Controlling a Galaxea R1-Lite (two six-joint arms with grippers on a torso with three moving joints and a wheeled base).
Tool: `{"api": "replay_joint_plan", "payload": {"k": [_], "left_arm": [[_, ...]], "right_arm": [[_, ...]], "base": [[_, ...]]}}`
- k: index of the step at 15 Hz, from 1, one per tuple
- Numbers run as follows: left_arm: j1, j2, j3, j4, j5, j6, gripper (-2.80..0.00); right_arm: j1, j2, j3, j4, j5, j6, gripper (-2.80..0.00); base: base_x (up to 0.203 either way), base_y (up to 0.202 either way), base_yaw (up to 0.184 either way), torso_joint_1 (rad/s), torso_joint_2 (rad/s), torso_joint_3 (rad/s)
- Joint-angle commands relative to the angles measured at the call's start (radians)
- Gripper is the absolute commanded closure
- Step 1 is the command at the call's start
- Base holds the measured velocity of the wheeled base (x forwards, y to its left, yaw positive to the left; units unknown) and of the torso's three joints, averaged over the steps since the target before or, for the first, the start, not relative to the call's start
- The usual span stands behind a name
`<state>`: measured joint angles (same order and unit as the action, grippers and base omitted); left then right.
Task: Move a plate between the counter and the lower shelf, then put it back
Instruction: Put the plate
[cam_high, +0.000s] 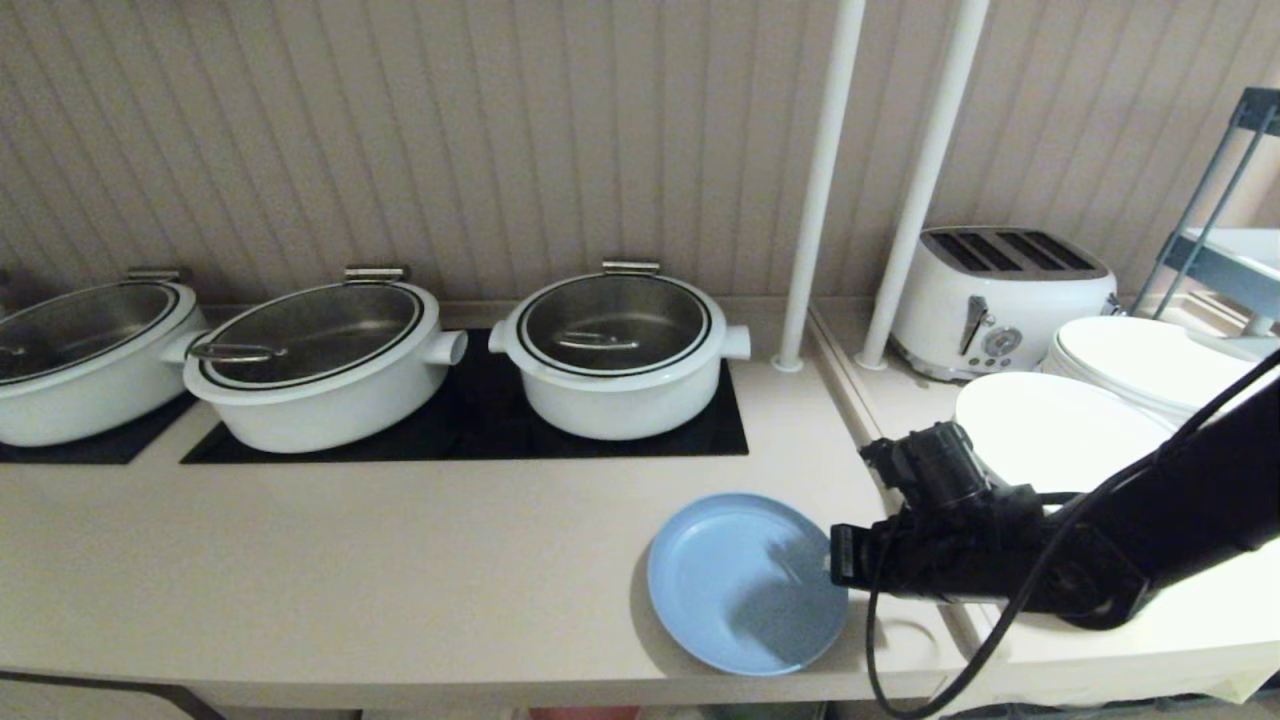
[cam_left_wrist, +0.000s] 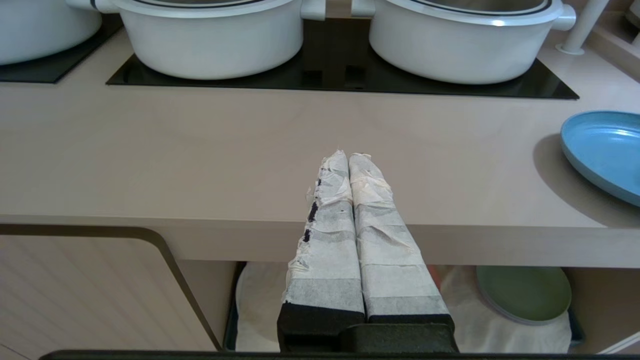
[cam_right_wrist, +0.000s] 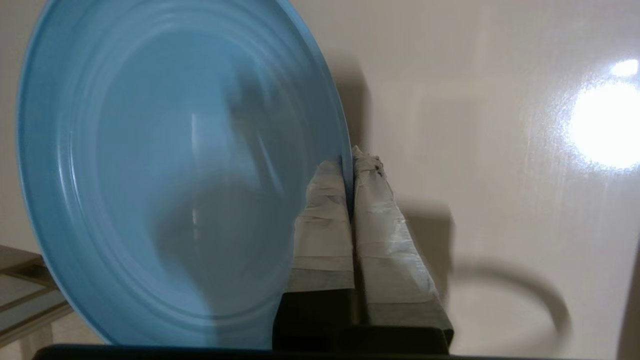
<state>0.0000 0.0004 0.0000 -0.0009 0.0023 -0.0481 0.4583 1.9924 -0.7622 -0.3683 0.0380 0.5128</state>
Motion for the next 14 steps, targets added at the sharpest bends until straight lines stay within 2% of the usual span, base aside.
{"api": "replay_joint_plan", "payload": {"k": [1, 8, 14], "left_arm": [[0.0, 0.0, 0.0, -0.001, 0.001, -0.001, 0.0], [0.0, 0.0, 0.0, -0.001, 0.001, -0.001, 0.0], [0.0, 0.0, 0.0, -0.001, 0.001, -0.001, 0.0]], "right_arm": [[-0.001, 0.002, -0.005, -0.004, 0.002, 0.003, -2.8], [-0.001, 0.007, -0.002, -0.004, -0.001, 0.0, -2.8], [-0.001, -0.107, 0.044, 0.005, -0.004, -0.004, -2.8]], "base": [[0.0, 0.0, 0.0, 0.0, 0.0, 0.0], [0.0, 0.0, 0.0, 0.0, 0.0, 0.0], [0.0, 0.0, 0.0, 0.0, 0.0, 0.0]]}}
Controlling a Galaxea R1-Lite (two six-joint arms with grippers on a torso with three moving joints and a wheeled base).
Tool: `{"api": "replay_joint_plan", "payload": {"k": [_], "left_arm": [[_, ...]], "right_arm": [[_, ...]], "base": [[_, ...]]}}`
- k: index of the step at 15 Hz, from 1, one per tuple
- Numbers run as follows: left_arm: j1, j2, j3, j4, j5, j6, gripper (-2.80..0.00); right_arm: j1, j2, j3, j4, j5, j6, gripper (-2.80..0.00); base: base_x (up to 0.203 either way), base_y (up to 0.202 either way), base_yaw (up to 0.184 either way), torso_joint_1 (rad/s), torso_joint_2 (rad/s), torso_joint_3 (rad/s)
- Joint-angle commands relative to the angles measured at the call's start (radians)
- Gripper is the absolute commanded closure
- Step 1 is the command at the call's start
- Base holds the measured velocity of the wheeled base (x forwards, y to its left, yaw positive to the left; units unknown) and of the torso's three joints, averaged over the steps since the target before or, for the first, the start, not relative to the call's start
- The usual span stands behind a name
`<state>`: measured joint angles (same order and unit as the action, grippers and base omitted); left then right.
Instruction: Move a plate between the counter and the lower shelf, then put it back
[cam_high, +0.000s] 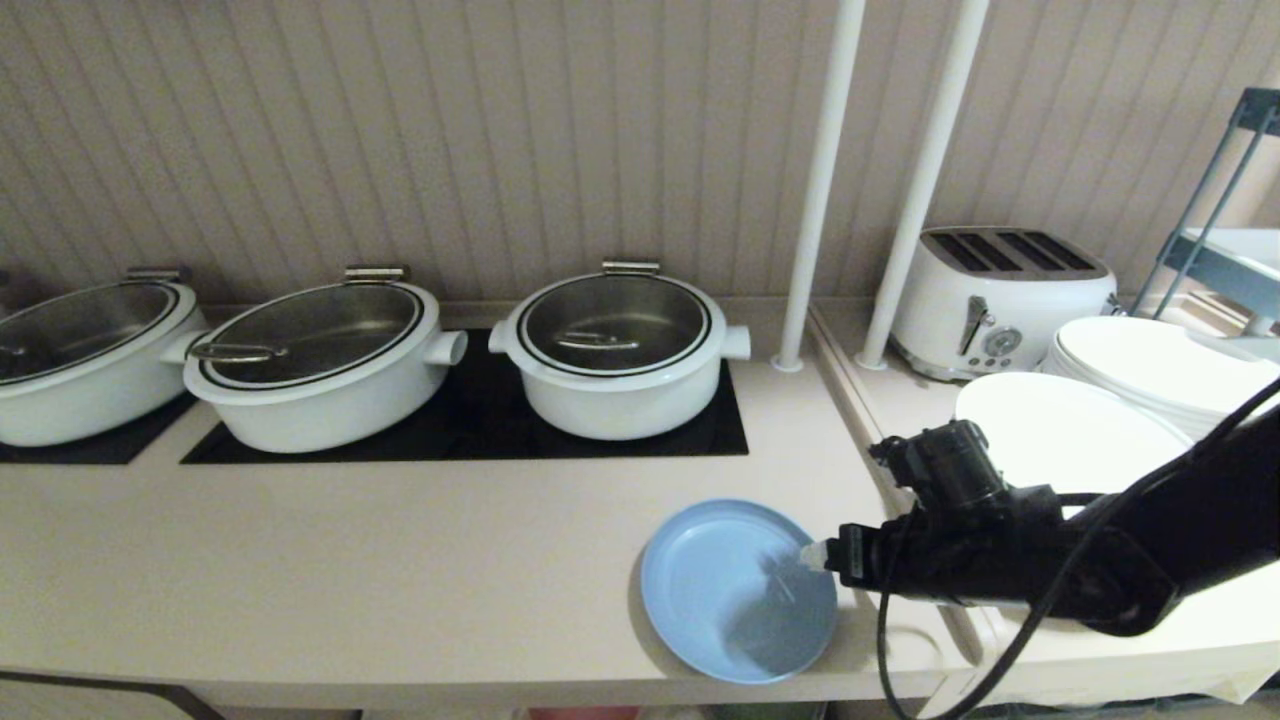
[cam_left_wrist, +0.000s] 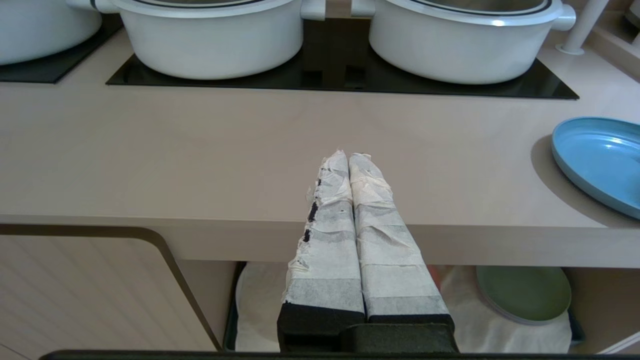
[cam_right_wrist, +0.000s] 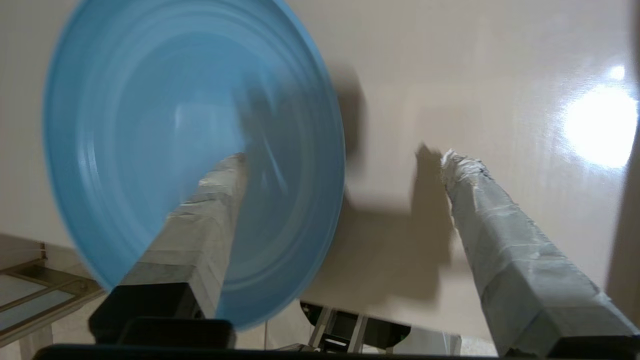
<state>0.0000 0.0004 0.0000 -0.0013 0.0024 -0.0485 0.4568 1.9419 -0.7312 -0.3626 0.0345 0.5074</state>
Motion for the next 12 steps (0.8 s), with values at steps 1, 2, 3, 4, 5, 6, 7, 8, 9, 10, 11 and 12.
{"api": "replay_joint_plan", "payload": {"k": [1, 2, 3, 4, 5, 6, 7, 8, 9, 10, 11, 12], "left_arm": [[0.0, 0.0, 0.0, 0.0, 0.001, -0.001, 0.0], [0.0, 0.0, 0.0, 0.0, 0.001, -0.001, 0.0], [0.0, 0.0, 0.0, 0.0, 0.001, -0.001, 0.0], [0.0, 0.0, 0.0, 0.0, 0.001, -0.001, 0.0], [0.0, 0.0, 0.0, 0.0, 0.001, -0.001, 0.0], [0.0, 0.0, 0.0, 0.0, 0.001, -0.001, 0.0], [0.0, 0.0, 0.0, 0.0, 0.001, -0.001, 0.0], [0.0, 0.0, 0.0, 0.0, 0.001, -0.001, 0.0], [0.0, 0.0, 0.0, 0.0, 0.001, -0.001, 0.0], [0.0, 0.0, 0.0, 0.0, 0.001, -0.001, 0.0], [0.0, 0.0, 0.0, 0.0, 0.001, -0.001, 0.0], [0.0, 0.0, 0.0, 0.0, 0.001, -0.001, 0.0]], "right_arm": [[0.0, -0.084, 0.025, 0.0, 0.0, -0.001, -2.8], [0.0, -0.117, 0.04, 0.002, -0.001, -0.003, -2.8], [0.001, -0.149, 0.058, 0.003, -0.001, -0.004, 0.0], [0.001, -0.18, 0.08, 0.003, -0.001, -0.004, 0.0], [0.002, -0.209, 0.099, 0.003, -0.001, -0.005, 0.0], [0.003, -0.247, 0.118, 0.001, -0.002, -0.007, 0.0], [0.002, -0.287, 0.127, -0.001, -0.002, -0.019, 0.0], [0.0, -0.331, 0.131, -0.003, -0.003, -0.044, 0.0], [-0.008, -0.385, 0.133, -0.007, -0.003, -0.077, 0.0], [-0.026, -0.449, 0.134, -0.011, -0.003, -0.123, 0.0], [-0.057, -0.512, 0.136, -0.013, -0.002, -0.176, 0.0], [-0.113, -0.583, 0.144, -0.014, -0.001, -0.251, 0.0]], "base": [[0.0, 0.0, 0.0, 0.0, 0.0, 0.0], [0.0, 0.0, 0.0, 0.0, 0.0, 0.0], [0.0, 0.0, 0.0, 0.0, 0.0, 0.0], [0.0, 0.0, 0.0, 0.0, 0.0, 0.0], [0.0, 0.0, 0.0, 0.0, 0.0, 0.0], [0.0, 0.0, 0.0, 0.0, 0.0, 0.0], [0.0, 0.0, 0.0, 0.0, 0.0, 0.0], [0.0, 0.0, 0.0, 0.0, 0.0, 0.0], [0.0, 0.0, 0.0, 0.0, 0.0, 0.0], [0.0, 0.0, 0.0, 0.0, 0.0, 0.0], [0.0, 0.0, 0.0, 0.0, 0.0, 0.0], [0.0, 0.0, 0.0, 0.0, 0.0, 0.0]]}}
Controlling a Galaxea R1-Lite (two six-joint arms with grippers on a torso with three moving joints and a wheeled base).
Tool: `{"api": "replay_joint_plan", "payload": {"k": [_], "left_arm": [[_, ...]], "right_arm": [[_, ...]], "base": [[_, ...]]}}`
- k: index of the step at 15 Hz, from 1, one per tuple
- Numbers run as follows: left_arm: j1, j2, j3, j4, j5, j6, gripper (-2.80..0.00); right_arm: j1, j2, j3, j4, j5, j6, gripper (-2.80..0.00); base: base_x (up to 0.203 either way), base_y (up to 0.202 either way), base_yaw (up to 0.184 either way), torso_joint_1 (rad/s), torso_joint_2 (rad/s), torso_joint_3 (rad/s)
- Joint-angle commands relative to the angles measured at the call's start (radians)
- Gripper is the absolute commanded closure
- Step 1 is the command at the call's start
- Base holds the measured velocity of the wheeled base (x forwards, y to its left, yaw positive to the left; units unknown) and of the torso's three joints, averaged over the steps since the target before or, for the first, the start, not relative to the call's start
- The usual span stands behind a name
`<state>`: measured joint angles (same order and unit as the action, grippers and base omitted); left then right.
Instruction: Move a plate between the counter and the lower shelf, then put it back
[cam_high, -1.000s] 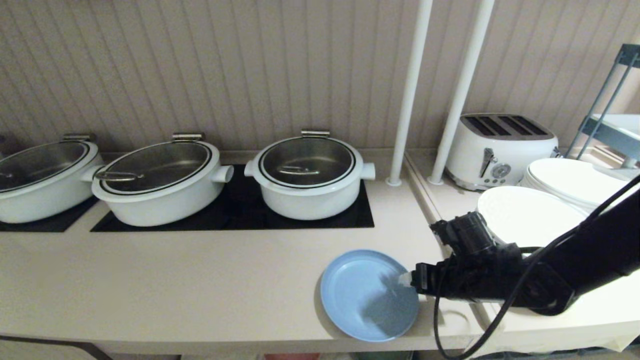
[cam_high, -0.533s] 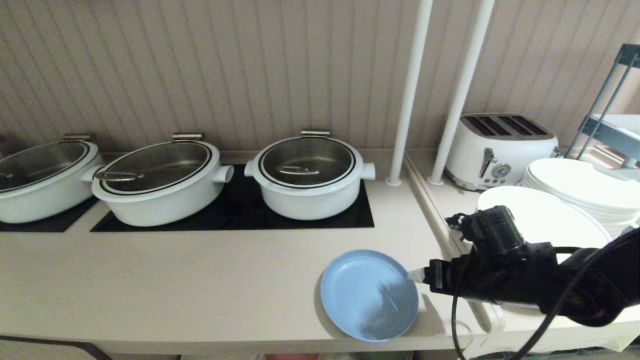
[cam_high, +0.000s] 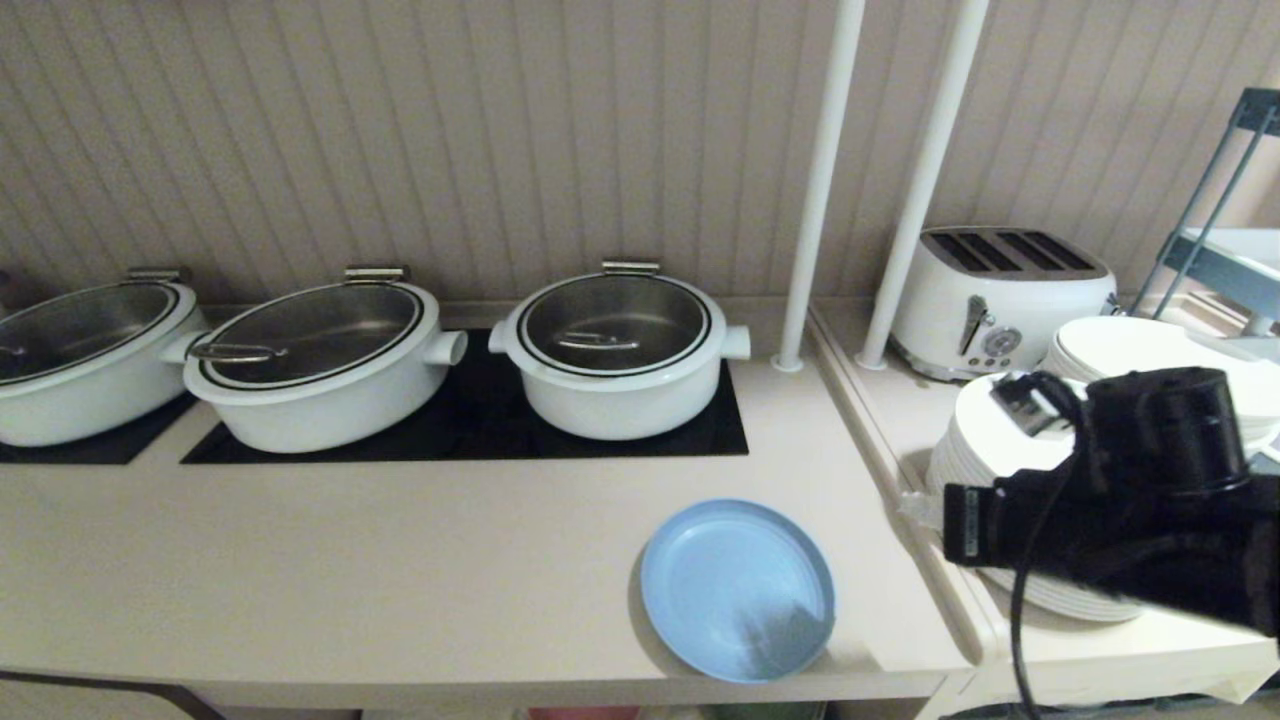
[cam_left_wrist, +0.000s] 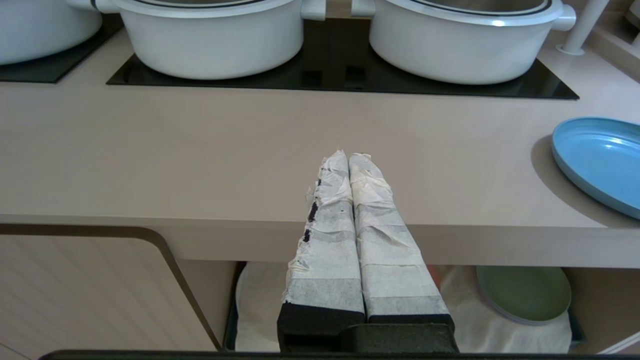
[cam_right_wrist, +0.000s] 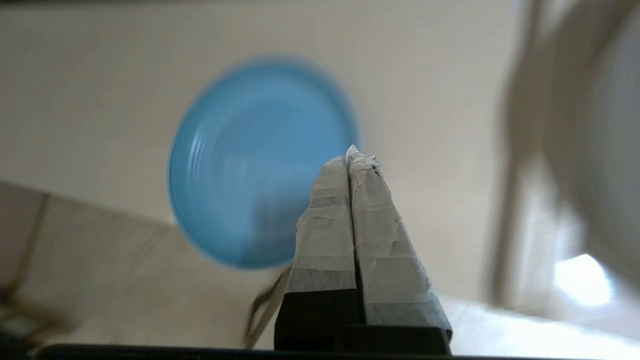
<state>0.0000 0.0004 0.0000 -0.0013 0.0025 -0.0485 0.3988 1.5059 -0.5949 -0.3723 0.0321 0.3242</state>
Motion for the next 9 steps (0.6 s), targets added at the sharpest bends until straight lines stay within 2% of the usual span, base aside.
{"api": "replay_joint_plan", "payload": {"k": [1, 3, 5, 7, 9], "left_arm": [[0.0, 0.0, 0.0, 0.0, 0.001, -0.001, 0.0], [0.0, 0.0, 0.0, 0.0, 0.001, -0.001, 0.0], [0.0, 0.0, 0.0, 0.0, 0.001, -0.001, 0.0], [0.0, 0.0, 0.0, 0.0, 0.001, -0.001, 0.0], [0.0, 0.0, 0.0, 0.0, 0.001, -0.001, 0.0]], "right_arm": [[-0.131, -0.217, 0.032, -0.005, 0.002, -0.148, 0.0], [-0.25, -0.364, 0.142, -0.006, 0.004, -0.277, 0.0], [-0.316, -0.529, 0.327, -0.009, 0.005, -0.359, 0.0], [-0.353, -0.7, 0.503, -0.032, 0.006, -0.4, 0.0], [-0.372, -0.882, 0.561, 0.015, 0.008, -0.408, 0.0]], "base": [[0.0, 0.0, 0.0, 0.0, 0.0, 0.0], [0.0, 0.0, 0.0, 0.0, 0.0, 0.0], [0.0, 0.0, 0.0, 0.0, 0.0, 0.0], [0.0, 0.0, 0.0, 0.0, 0.0, 0.0], [0.0, 0.0, 0.0, 0.0, 0.0, 0.0]]}}
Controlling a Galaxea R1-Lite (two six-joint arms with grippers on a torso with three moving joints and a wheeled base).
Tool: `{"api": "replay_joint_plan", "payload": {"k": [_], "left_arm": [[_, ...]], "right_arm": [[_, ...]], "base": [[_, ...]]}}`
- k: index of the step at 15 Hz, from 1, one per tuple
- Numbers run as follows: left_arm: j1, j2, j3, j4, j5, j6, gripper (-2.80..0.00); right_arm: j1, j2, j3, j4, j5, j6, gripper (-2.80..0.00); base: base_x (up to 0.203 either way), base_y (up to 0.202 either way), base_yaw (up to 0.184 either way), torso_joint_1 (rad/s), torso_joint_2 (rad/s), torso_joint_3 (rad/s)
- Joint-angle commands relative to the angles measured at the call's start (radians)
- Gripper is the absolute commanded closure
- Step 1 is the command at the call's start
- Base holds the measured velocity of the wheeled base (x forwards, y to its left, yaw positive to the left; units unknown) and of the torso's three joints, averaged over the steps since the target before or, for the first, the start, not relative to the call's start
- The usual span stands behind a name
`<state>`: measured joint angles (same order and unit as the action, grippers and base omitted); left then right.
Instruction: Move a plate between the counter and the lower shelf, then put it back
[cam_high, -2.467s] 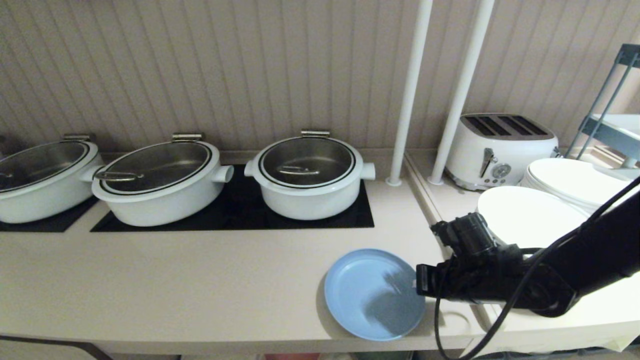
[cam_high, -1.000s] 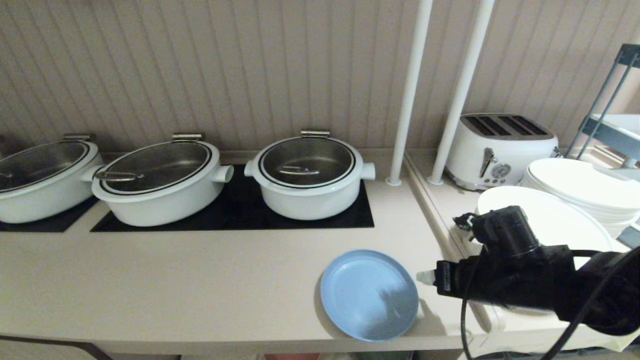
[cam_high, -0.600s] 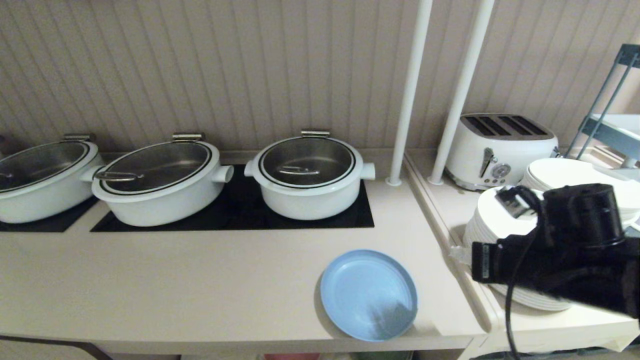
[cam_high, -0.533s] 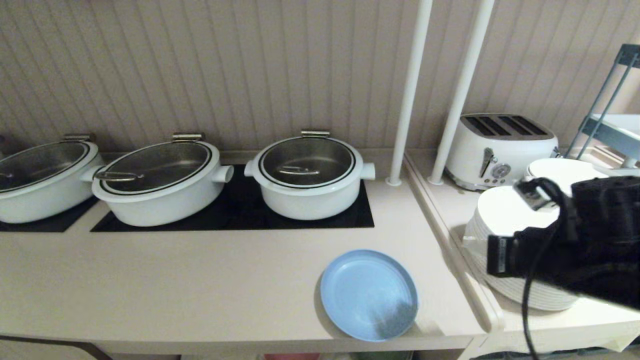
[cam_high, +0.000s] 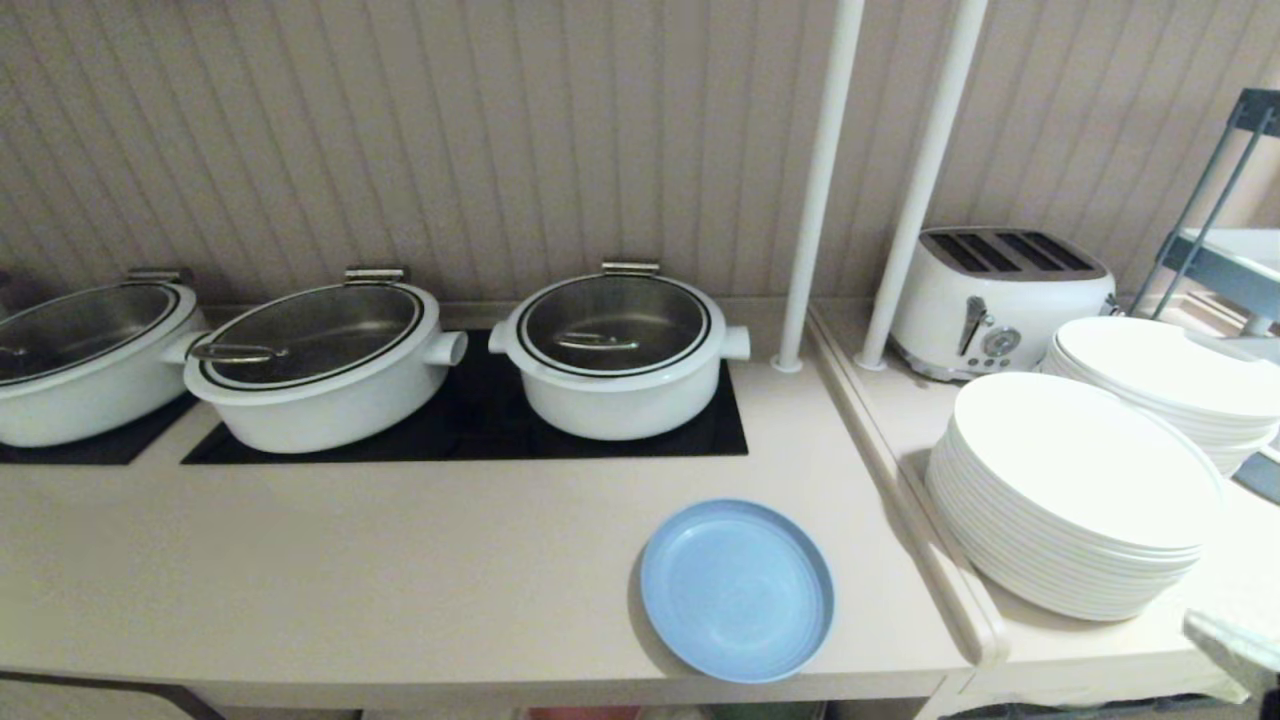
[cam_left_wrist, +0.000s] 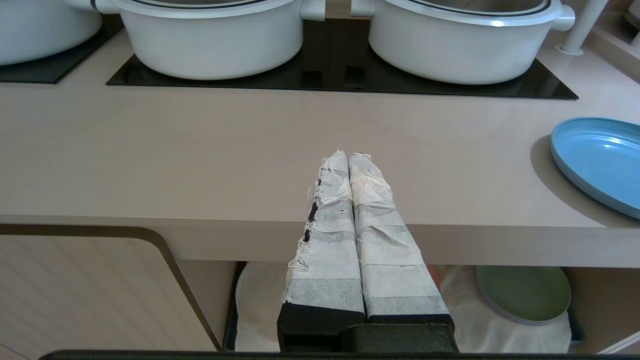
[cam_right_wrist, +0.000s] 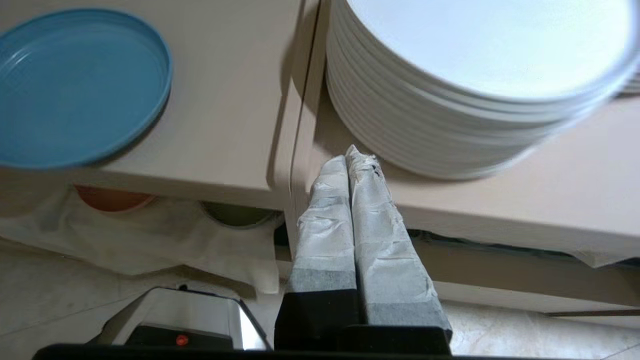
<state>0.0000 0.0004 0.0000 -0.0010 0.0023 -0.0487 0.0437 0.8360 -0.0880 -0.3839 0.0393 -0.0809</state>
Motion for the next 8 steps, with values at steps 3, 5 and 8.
{"api": "replay_joint_plan", "payload": {"k": [3, 5, 8], "left_arm": [[0.0, 0.0, 0.0, -0.001, 0.001, 0.0, 0.0], [0.0, 0.0, 0.0, -0.001, 0.001, 0.0, 0.0], [0.0, 0.0, 0.0, -0.001, 0.001, 0.0, 0.0]], "right_arm": [[-0.032, -0.497, 0.074, 0.219, -0.002, -0.017, 0.0], [-0.037, -0.665, 0.081, 0.321, -0.005, -0.021, 0.0], [-0.04, -0.832, 0.086, 0.38, -0.006, -0.025, 0.0]], "base": [[0.0, 0.0, 0.0, 0.0, 0.0, 0.0], [0.0, 0.0, 0.0, 0.0, 0.0, 0.0], [0.0, 0.0, 0.0, 0.0, 0.0, 0.0]]}}
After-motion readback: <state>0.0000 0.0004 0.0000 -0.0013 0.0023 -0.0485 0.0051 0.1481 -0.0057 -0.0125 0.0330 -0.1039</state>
